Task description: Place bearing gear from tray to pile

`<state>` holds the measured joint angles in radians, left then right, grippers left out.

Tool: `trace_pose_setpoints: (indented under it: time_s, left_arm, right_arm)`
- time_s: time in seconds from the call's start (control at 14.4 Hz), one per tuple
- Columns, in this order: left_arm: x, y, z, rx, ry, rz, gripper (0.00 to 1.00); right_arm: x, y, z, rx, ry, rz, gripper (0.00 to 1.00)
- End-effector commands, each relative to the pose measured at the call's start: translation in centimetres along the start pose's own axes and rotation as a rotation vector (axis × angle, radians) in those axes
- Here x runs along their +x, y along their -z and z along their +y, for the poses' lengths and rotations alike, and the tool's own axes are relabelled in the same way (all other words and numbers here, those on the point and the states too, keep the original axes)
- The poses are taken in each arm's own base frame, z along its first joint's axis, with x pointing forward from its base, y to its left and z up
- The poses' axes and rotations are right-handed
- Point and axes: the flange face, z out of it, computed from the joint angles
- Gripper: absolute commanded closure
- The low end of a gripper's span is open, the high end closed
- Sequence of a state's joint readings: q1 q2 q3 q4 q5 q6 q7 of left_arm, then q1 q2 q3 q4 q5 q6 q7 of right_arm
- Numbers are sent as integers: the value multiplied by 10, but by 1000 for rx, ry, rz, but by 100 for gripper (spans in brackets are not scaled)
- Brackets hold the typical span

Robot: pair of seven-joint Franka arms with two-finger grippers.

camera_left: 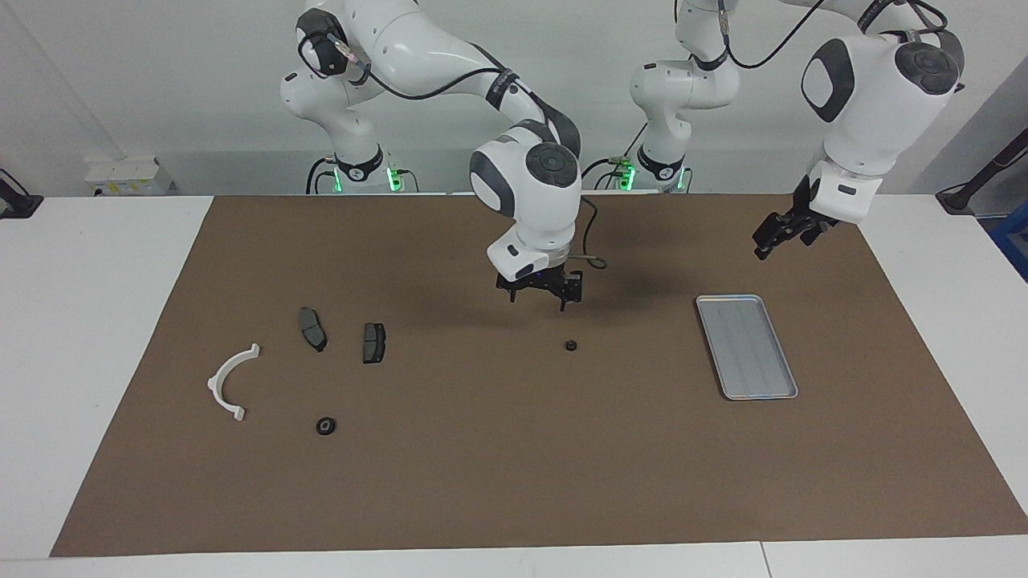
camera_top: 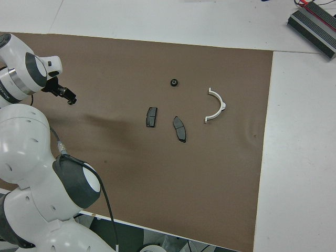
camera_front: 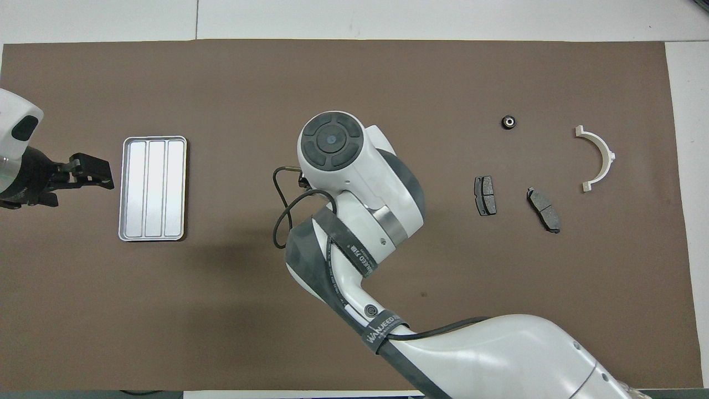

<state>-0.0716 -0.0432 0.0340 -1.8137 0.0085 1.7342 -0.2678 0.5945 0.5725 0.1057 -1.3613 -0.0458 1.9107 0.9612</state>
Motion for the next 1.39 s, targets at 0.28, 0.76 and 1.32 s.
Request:
trace_pose_setpoints:
  time_s: [0.28, 0.76, 1.32]
  left_arm:
    - [5, 20, -12, 1, -48, -27, 0]
    - [-9, 41, -18, -4, -68, -11, 0]
    - [-14, 58, -12, 1, -92, -14, 0]
  right_arm:
    - [5, -48, -39, 6, -26, 29, 0]
    - [4, -95, -48, -6, -41, 34, 0]
    - [-2, -115, -52, -33, -88, 35, 0]
